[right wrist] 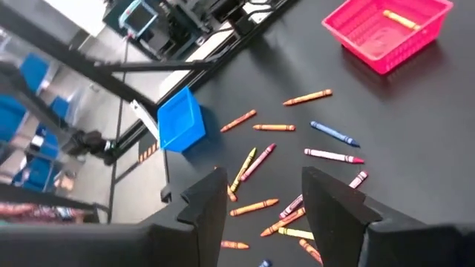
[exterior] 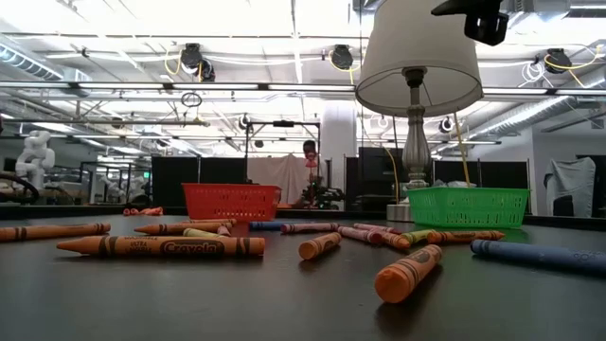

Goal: Sort crayons
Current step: Put the yellow crayon into the red basket

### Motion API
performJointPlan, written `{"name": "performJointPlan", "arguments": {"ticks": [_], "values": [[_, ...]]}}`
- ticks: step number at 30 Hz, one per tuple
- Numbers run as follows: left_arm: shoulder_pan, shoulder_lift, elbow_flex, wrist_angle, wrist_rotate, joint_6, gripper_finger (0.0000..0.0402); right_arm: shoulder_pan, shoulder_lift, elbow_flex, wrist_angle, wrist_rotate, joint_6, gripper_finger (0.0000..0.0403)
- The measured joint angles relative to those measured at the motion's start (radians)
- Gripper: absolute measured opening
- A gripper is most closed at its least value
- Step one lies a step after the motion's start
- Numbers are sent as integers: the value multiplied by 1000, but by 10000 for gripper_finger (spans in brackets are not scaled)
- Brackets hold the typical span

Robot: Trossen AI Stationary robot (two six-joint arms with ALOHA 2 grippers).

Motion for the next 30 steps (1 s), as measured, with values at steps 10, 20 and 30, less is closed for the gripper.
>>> {"name": "performJointPlan", "arguments": {"ticks": [10, 20, 30], "values": [[-1, 0, 0, -111, 83, 27, 25, 0, 8, 0, 1, 123, 26, 157], [0, 0, 0, -169, 111, 29, 25, 0, 18, 0, 0, 123, 104, 157], [0, 1, 0, -173, 107, 34, 25, 0, 41, 0, 8, 171, 104, 157]]}}
